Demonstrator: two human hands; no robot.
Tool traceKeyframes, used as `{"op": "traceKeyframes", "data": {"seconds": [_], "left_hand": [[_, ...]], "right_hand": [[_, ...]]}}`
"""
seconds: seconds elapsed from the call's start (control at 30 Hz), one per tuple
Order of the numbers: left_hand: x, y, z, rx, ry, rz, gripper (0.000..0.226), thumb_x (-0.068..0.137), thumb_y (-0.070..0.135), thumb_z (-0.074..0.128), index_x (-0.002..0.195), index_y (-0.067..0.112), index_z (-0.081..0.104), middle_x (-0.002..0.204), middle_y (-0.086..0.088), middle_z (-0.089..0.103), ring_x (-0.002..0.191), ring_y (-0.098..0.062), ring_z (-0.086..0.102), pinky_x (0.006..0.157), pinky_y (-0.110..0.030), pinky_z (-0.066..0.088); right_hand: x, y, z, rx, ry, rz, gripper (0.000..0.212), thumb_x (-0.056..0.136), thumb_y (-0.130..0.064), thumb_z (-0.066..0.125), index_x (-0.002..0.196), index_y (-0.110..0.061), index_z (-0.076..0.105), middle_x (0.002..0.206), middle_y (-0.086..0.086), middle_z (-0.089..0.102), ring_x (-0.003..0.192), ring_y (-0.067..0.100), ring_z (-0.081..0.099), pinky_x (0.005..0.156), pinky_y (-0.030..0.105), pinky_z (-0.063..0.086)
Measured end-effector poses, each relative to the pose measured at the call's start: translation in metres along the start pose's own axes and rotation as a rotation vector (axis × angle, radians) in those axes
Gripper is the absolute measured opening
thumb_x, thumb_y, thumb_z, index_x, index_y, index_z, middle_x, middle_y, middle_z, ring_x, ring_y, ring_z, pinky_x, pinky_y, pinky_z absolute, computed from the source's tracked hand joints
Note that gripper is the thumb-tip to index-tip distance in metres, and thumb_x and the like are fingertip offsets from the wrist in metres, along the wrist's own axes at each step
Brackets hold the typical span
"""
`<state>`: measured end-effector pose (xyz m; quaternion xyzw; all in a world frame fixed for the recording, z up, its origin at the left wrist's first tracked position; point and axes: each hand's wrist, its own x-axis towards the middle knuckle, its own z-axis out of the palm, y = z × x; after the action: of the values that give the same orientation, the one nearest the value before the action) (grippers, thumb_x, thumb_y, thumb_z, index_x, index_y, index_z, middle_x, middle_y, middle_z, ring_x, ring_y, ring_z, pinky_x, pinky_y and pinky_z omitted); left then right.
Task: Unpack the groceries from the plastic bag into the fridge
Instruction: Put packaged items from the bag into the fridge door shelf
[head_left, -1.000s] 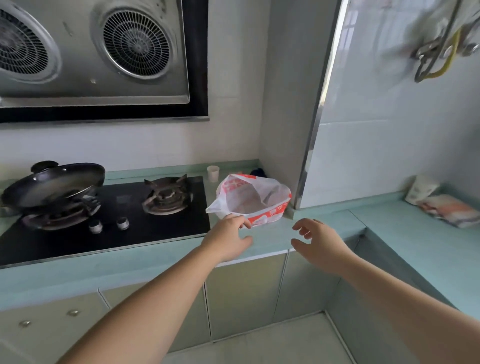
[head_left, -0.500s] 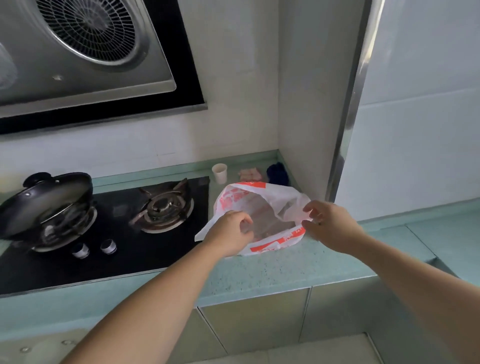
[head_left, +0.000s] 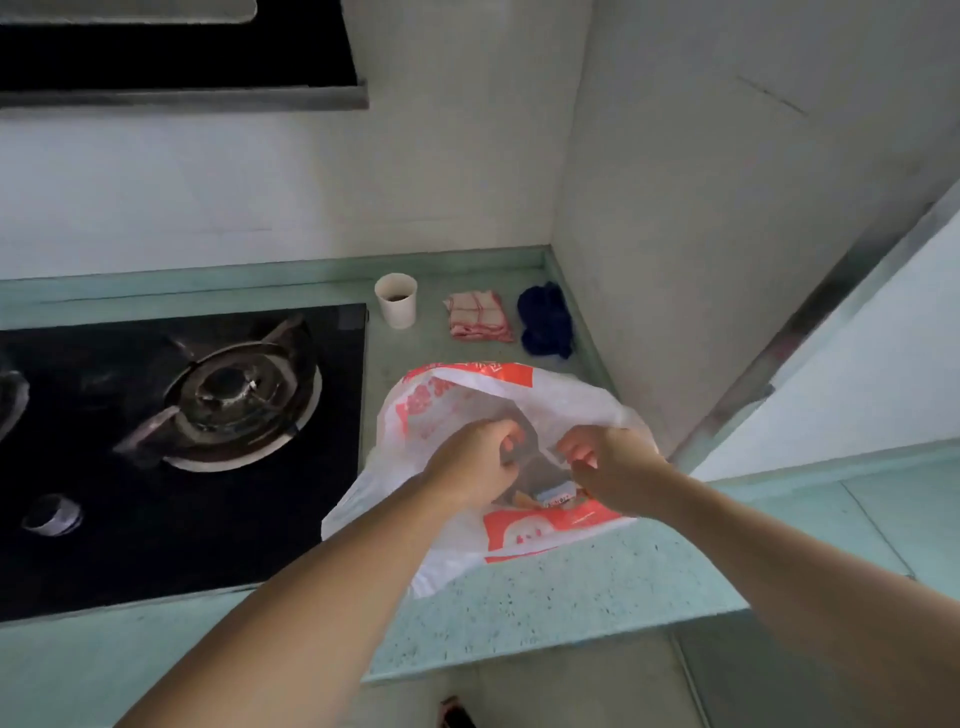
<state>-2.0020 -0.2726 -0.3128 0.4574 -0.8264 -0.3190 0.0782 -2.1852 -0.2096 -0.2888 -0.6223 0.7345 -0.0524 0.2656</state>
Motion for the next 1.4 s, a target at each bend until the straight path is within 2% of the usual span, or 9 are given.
{"op": "traceKeyframes", "data": {"seconds": [0.17,0.3,0.47,0.67,0.9,1.03,1.17,1.3,1.4], "left_hand": [[0.03,-0.009,0.027,0.02,-0.086,0.059,0.015,0.082,0.019,0.065,0.084,0.034,0.062,0.104,0.014,0.055,0.108,-0.013,0.053,0.092,-0.028,0.045],[0.041,-0.005,0.038,0.035,-0.231,0.038,0.035,0.087,0.021,0.064,0.121,0.025,0.061,0.114,0.005,0.062,0.107,-0.016,0.056,0.087,-0.025,0.04],[0.049,0.002,0.05,0.112,-0.316,0.036,0.039,0.082,0.038,0.072,0.117,0.026,0.06,0.106,0.004,0.066,0.095,-0.02,0.061,0.082,-0.028,0.048],[0.056,0.007,0.061,0.188,-0.293,0.121,0.027,0.082,0.029,0.07,0.107,0.022,0.065,0.103,0.0,0.068,0.093,-0.024,0.061,0.081,-0.029,0.048],[0.067,0.004,0.047,0.258,-0.374,0.081,0.021,0.085,0.037,0.062,0.089,0.017,0.064,0.084,-0.002,0.065,0.075,-0.023,0.061,0.072,-0.034,0.053],[0.071,-0.001,0.021,0.216,-0.349,0.059,0.017,0.088,0.031,0.058,0.093,0.014,0.06,0.089,-0.005,0.062,0.075,-0.021,0.056,0.069,-0.033,0.045],[0.075,-0.008,0.001,0.175,-0.318,0.029,0.019,0.093,0.034,0.049,0.093,0.016,0.052,0.089,-0.002,0.054,0.075,-0.018,0.048,0.064,-0.03,0.038],[0.08,-0.007,-0.014,0.024,-0.242,-0.009,0.028,0.099,0.03,0.041,0.117,0.014,0.053,0.104,-0.001,0.055,0.087,-0.019,0.05,0.074,-0.031,0.038],[0.083,-0.011,-0.015,-0.066,-0.282,-0.077,0.037,0.103,0.032,0.03,0.132,0.02,0.048,0.121,0.0,0.055,0.102,-0.02,0.054,0.089,-0.033,0.042]], "right_hand": [[0.033,0.009,0.015,-0.013,-0.249,0.058,0.047,0.093,0.004,0.04,0.127,-0.025,0.057,0.129,-0.005,0.059,0.108,0.013,0.059,0.091,0.021,0.05],[0.045,0.015,0.016,0.055,-0.234,0.117,0.052,0.094,-0.001,0.043,0.134,-0.032,0.049,0.129,-0.001,0.056,0.074,0.011,0.062,0.052,0.015,0.051],[0.046,0.014,0.006,0.042,-0.184,0.176,0.049,0.096,-0.014,0.044,0.142,-0.029,0.039,0.079,0.002,0.053,0.051,0.008,0.042,0.033,0.012,0.029],[0.048,0.012,0.0,0.039,-0.127,0.251,0.027,0.091,-0.022,0.049,0.118,-0.016,0.051,0.088,0.007,0.058,0.066,0.013,0.054,0.047,0.018,0.035],[0.044,0.008,-0.022,0.002,-0.134,0.189,0.035,0.094,-0.011,0.044,0.128,-0.019,0.046,0.088,0.0,0.053,0.068,0.008,0.046,0.052,0.015,0.033],[0.049,0.012,-0.033,0.045,-0.074,0.252,0.054,0.089,-0.003,0.04,0.14,-0.024,0.039,0.122,0.006,0.056,0.083,0.017,0.056,0.058,0.023,0.042],[0.053,0.013,-0.039,0.083,-0.014,0.292,0.053,0.095,-0.004,0.037,0.145,-0.019,0.033,0.139,0.007,0.046,0.114,0.026,0.053,0.086,0.034,0.05],[0.055,0.011,-0.03,-0.057,0.047,0.163,0.048,0.094,-0.006,0.04,0.134,-0.03,0.049,0.122,-0.002,0.057,0.082,0.011,0.057,0.06,0.019,0.046],[0.057,0.008,-0.003,-0.149,-0.166,0.056,0.036,0.096,-0.003,0.042,0.108,-0.028,0.065,0.095,-0.01,0.056,0.058,-0.003,0.048,0.043,0.012,0.038]]}}
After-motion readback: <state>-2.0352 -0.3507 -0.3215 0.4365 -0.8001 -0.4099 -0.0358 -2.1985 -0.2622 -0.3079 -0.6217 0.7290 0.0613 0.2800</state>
